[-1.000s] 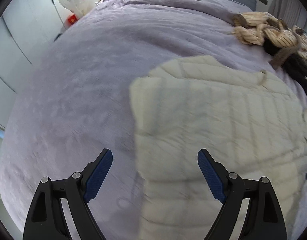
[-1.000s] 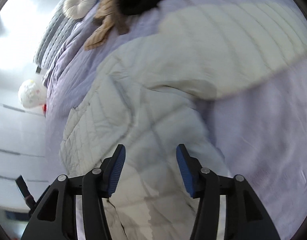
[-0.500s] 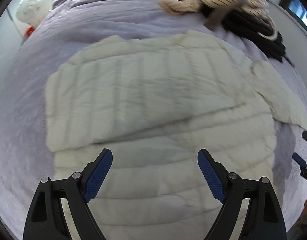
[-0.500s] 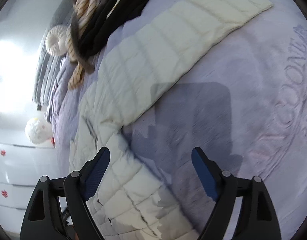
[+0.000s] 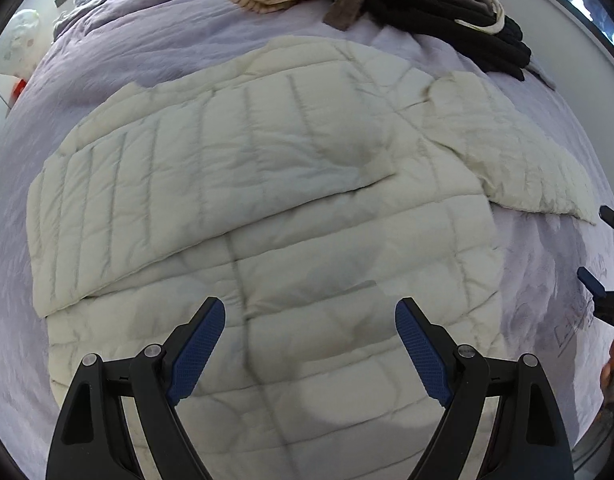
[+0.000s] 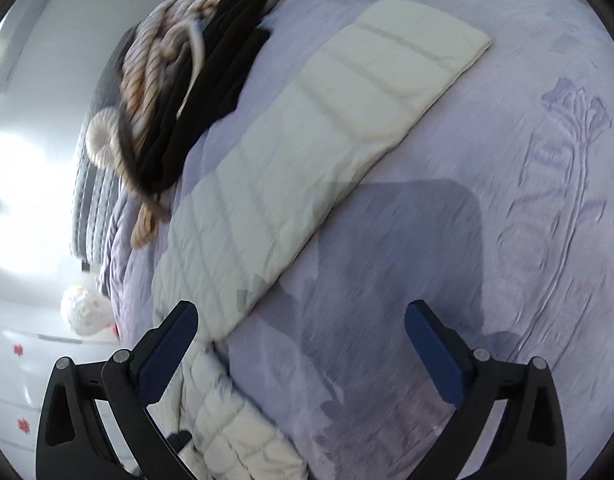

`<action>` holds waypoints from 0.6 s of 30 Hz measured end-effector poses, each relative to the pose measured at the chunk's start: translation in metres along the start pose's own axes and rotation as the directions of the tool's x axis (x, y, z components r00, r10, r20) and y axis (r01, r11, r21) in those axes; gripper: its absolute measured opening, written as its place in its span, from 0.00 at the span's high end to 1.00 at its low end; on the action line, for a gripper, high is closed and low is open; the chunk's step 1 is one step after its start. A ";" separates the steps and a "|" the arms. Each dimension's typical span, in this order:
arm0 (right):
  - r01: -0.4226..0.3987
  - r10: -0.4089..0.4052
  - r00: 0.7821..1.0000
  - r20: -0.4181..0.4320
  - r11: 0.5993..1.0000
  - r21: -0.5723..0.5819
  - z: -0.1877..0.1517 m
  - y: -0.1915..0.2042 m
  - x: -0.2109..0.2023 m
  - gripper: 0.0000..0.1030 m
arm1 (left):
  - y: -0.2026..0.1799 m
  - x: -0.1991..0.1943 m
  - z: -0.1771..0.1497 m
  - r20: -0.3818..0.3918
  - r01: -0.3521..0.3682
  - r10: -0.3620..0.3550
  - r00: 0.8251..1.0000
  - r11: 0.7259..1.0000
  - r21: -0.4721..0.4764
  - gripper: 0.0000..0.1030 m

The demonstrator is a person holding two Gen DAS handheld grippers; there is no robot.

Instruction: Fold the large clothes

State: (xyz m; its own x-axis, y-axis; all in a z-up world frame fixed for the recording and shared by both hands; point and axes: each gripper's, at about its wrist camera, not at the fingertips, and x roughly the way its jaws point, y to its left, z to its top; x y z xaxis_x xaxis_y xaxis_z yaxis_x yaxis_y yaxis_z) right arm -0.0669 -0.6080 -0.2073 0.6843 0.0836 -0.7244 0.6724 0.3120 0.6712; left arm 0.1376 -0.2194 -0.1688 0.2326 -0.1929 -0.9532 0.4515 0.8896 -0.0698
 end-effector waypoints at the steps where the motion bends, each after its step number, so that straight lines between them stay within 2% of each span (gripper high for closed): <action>1: -0.003 0.003 1.000 0.002 1.000 0.028 0.008 -0.005 0.002 0.00 | -0.004 0.000 0.002 0.000 0.005 -0.005 1.000 1.000 -0.002 0.15; 5: -0.072 0.068 0.997 0.036 0.987 0.145 0.039 -0.028 0.006 0.00 | -0.010 0.003 0.008 0.010 0.017 -0.017 1.000 0.999 -0.030 0.15; 11: -0.159 0.145 0.986 0.083 0.967 0.198 0.073 -0.033 0.021 0.00 | -0.016 0.007 0.016 0.018 0.028 -0.027 0.999 0.998 -0.048 0.15; 15: -0.236 0.210 0.970 0.123 0.934 0.268 0.088 -0.038 0.030 0.00 | -0.016 0.008 0.019 0.031 0.025 -0.023 0.999 0.998 -0.053 0.15; 18: -0.306 0.260 0.949 0.180 0.897 0.320 0.098 -0.042 0.029 0.00 | -0.011 0.007 0.021 0.039 0.023 -0.021 0.999 0.997 -0.067 0.15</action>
State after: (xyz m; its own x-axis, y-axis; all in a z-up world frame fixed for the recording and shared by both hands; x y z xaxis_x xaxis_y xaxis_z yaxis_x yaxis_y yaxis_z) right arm -0.0475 -0.7116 -0.2406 0.8746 -0.0100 -0.4847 0.4837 -0.0488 0.8739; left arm 0.1524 -0.2394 -0.1690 0.2567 -0.2274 -0.9394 0.3983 0.9105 -0.1116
